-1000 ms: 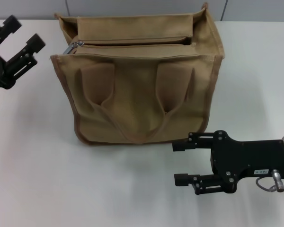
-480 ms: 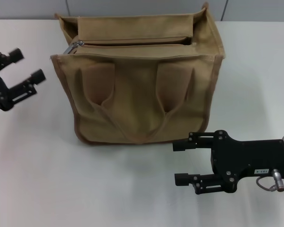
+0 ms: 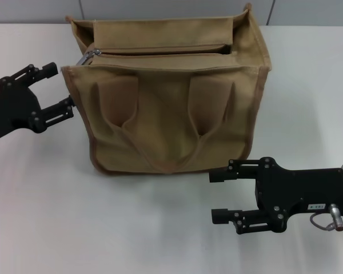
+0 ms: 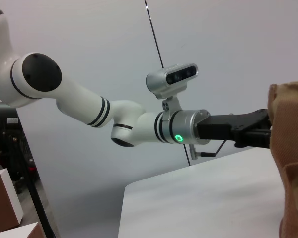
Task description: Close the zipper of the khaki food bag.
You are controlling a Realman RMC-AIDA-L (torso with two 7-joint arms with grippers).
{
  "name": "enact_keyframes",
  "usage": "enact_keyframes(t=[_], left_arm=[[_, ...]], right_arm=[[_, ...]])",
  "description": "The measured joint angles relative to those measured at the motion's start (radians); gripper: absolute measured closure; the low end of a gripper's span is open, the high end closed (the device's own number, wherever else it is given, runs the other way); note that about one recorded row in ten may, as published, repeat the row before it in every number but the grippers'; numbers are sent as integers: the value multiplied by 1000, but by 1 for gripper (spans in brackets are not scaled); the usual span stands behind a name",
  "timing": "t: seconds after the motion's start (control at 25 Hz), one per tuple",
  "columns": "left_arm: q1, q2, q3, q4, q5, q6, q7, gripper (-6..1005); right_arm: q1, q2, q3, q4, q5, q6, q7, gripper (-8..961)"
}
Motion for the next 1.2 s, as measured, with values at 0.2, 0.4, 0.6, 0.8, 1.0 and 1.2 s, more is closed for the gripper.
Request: enact_keyframes(t=[0.2,0.4,0.6,0.8,1.0,1.2], left_arm=[[-21,-8,-3,6,8,-45,24,239],[-27,-24,-49,13,-4,-61,73,241],[-23,-48,-81,17,-59,-52,130,242],[-18,-57,-75,16,-72,-31,141,244],[-22,-61,-74,15,-72,-33,154,246],[-25,-54,-30,16,-65,-33,172,247]], right_arm=[[1,0,-1,-1,0,0,4,247],[2,-1,1,-1,0,0,4,249],[1,-1,5,-1,1,0,4,250],[0,-1,6,-2,2,0,5,251],[-1,-1,7,-2,2,0,5,253],[-1,-1,7,-1,4,-1,5,254]])
